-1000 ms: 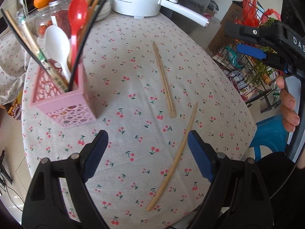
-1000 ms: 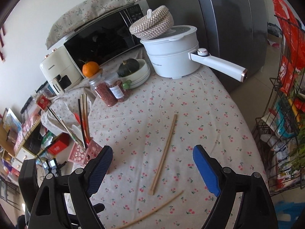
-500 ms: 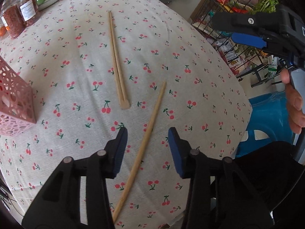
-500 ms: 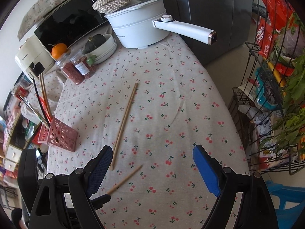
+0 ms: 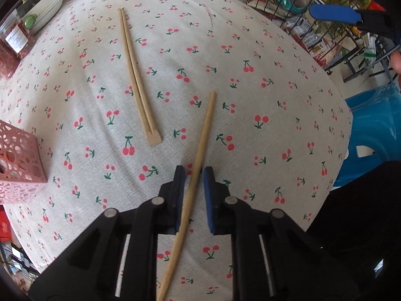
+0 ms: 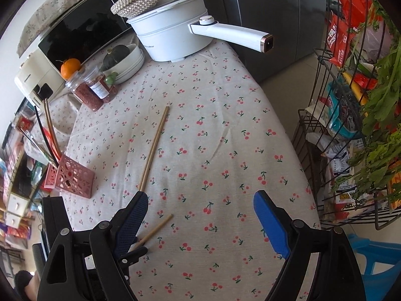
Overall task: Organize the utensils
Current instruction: 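Move the left gripper to a loose wooden chopstick and close on it, then lift the wooden chopstick with the left gripper while the right gripper grasps another wooden chopstick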
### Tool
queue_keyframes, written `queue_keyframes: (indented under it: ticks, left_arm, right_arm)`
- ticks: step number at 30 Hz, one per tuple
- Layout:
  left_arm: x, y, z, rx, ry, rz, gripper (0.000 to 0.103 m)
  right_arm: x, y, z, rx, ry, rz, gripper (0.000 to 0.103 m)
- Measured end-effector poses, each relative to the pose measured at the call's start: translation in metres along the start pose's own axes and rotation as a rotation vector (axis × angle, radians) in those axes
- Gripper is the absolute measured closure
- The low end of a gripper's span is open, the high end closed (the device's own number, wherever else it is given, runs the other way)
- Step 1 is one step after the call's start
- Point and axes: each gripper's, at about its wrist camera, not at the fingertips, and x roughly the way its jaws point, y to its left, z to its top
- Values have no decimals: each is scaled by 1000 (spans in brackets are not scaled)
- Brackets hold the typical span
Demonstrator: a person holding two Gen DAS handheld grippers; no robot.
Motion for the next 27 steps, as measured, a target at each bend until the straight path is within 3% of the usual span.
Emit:
queue_keyframes:
  ticks: [4, 12, 27]
  left_arm:
    - [-4, 9, -1, -34, -15, -20, 95]
    - [-67, 50, -15, -149, -222, -37, 96]
    - [-115, 92, -42, -247, -418, 3, 96]
  right_arm:
    - [2, 0, 0, 1, 7, -2, 16]
    - [12, 4, 6, 14, 18, -8, 16]
    - [88, 71, 37, -62, 91, -28, 16]
